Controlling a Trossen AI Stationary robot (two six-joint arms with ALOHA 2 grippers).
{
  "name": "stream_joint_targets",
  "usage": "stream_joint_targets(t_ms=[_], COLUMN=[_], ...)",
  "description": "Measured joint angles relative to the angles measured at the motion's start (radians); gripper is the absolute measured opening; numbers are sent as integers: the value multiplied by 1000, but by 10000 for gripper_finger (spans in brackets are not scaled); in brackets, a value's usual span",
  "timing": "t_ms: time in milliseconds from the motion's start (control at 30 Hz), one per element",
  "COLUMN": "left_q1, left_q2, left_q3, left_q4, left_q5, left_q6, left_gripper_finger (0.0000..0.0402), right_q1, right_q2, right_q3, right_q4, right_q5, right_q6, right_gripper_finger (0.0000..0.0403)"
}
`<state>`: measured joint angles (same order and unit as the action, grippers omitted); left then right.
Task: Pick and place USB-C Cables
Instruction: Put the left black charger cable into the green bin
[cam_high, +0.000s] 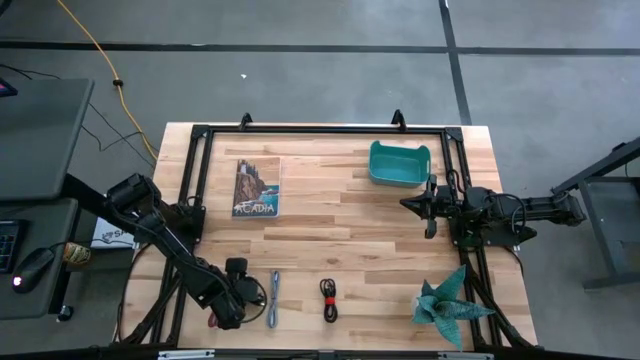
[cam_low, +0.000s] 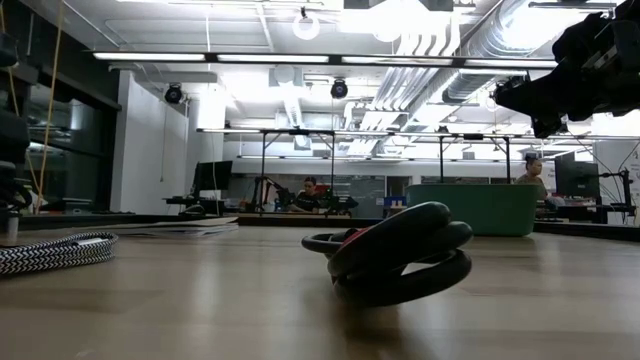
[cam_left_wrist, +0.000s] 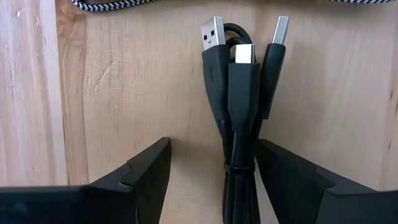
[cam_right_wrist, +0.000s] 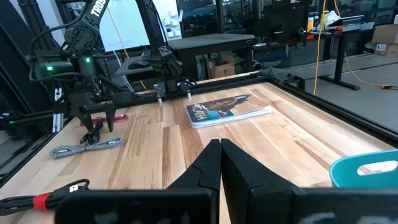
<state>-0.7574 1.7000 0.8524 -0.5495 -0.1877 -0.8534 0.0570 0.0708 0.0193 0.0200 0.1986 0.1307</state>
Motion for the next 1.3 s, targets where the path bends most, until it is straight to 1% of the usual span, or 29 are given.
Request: stream_joint_targets(t_ms=[67,167,567,767,833,967,1100,1200,1300], left_q1=[0,0,0,3,5,5,12,27,32], left_q2=[0,0,2,1,1,1,-25,-90,-191], left_q3=[0,0,-1,-1,-1,-1,-3,-9,-5], left_q4=[0,0,0,-1,-1,-2,-6,-32,-32], left_q5=[0,0,4,8,18,24,47,79,67], left_q6=[0,0,0,15,16,28,91,119,153], left_gripper_finger=[216,200,64,12,6,7,7,7,7], right_q1=[0,0,0,0,0,0,0,0,0], right_q2=[0,0,0,0,0,0,0,0,0], right_q3=[0,0,0,0,0,0,0,0,0], right_q4=[0,0,0,0,0,0,0,0,0], right_q5=[0,0,0,0,0,0,0,0,0], right_q6=[0,0,0,0,0,0,0,0,0], right_gripper_finger=[0,0,0,0,0,0,0,0,0])
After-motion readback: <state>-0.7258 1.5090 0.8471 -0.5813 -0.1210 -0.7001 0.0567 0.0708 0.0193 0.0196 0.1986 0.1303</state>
